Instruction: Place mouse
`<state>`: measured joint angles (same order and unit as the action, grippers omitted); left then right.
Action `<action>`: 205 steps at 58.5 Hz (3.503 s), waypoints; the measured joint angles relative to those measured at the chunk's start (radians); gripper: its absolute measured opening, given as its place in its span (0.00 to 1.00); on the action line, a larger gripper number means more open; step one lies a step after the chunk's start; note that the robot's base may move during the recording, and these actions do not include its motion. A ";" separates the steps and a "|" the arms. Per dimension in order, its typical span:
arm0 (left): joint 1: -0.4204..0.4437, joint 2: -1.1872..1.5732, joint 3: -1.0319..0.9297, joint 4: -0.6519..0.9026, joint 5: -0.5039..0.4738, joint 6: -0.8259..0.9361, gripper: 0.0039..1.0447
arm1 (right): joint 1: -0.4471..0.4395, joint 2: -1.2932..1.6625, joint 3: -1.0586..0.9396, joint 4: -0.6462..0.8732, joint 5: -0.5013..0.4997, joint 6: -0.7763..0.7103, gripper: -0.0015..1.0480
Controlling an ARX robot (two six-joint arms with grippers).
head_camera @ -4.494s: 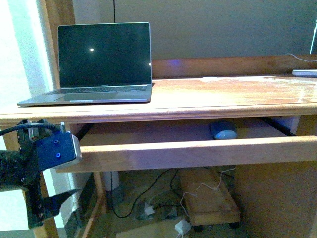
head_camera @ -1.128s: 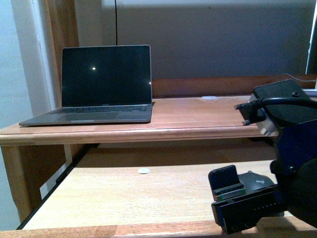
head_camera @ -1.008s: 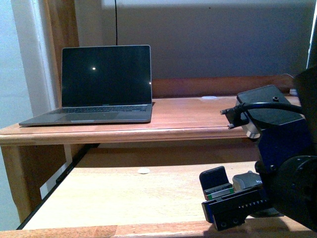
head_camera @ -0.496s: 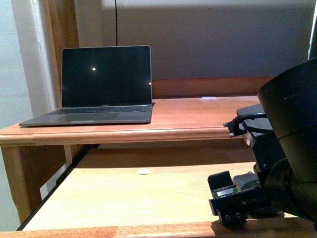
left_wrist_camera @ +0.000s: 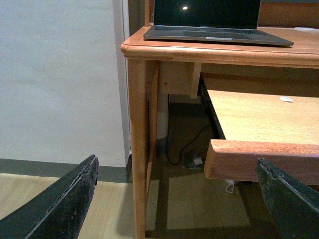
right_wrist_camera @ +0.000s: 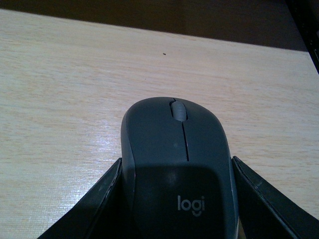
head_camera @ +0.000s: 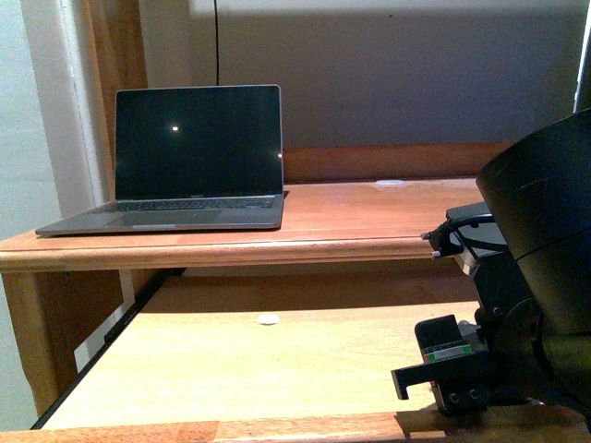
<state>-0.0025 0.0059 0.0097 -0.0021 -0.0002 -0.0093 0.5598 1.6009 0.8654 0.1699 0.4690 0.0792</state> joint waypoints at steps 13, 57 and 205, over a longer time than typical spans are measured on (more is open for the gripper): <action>0.000 0.000 0.000 0.000 0.000 0.000 0.93 | -0.011 -0.021 0.014 -0.023 0.004 0.011 0.54; 0.000 0.000 0.000 0.000 0.000 0.000 0.93 | 0.041 0.204 0.713 -0.209 0.053 -0.045 0.54; 0.000 0.000 0.000 0.000 0.000 0.000 0.93 | -0.781 -0.436 -0.658 0.527 -1.349 -0.219 0.93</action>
<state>-0.0025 0.0059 0.0097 -0.0021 -0.0002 -0.0097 -0.2211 1.1652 0.2073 0.6971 -0.8799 -0.1398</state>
